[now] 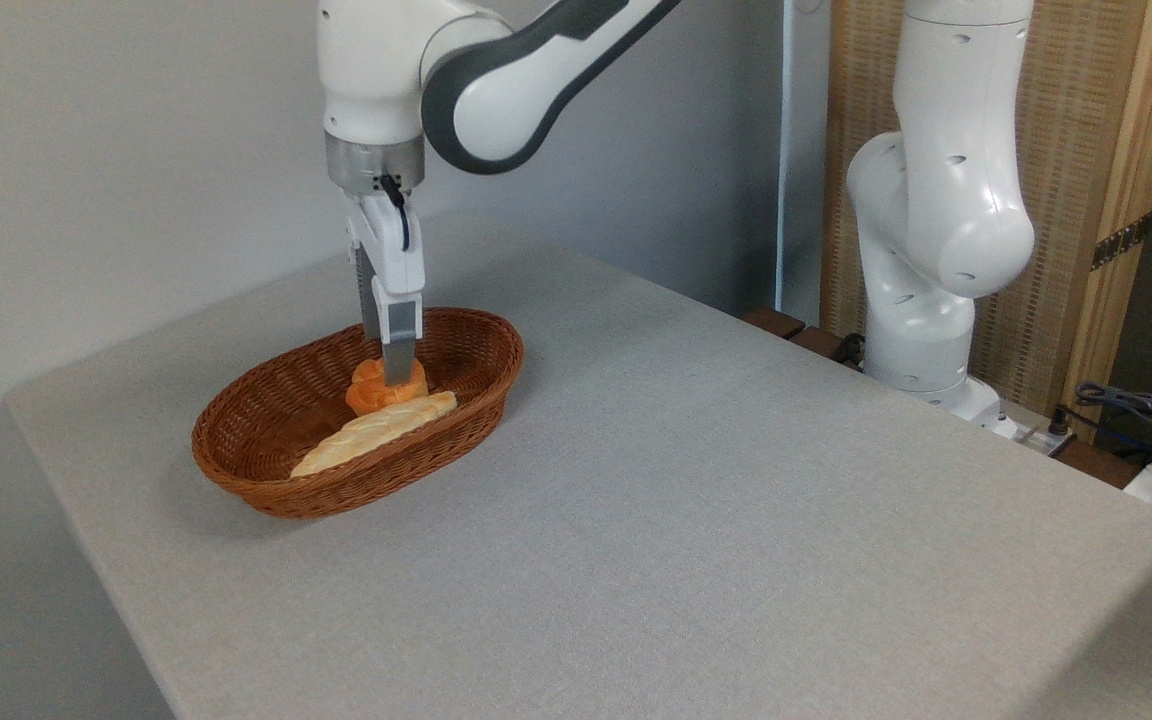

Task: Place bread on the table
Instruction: 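Close the gripper on the orange bun inside the basket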

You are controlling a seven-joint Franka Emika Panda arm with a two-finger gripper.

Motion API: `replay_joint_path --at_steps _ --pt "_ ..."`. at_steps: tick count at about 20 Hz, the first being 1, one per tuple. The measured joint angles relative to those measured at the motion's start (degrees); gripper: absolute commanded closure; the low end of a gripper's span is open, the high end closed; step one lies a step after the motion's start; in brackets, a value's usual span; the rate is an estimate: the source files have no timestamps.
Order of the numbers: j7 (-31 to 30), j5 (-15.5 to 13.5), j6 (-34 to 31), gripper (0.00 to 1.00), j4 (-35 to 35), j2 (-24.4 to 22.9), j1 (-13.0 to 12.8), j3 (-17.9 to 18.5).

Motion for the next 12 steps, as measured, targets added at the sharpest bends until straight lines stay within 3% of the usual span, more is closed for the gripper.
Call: replay_joint_path --at_steps 2,3,4,5,6,12 --pt "0.05 0.04 1.29 0.0 -0.43 1.0 -0.48 0.02" --pt "0.1 0.13 1.52 0.07 -0.45 1.45 -0.54 0.04" --pt "0.18 0.27 1.64 0.44 -0.45 1.78 -0.54 0.08" --pt "0.29 0.64 1.65 0.65 -0.45 2.01 -0.54 0.13" --pt "0.49 1.21 1.65 0.73 -0.45 2.2 -0.55 0.15" --pt "0.76 2.08 1.68 0.71 -0.45 2.47 -0.56 0.22"
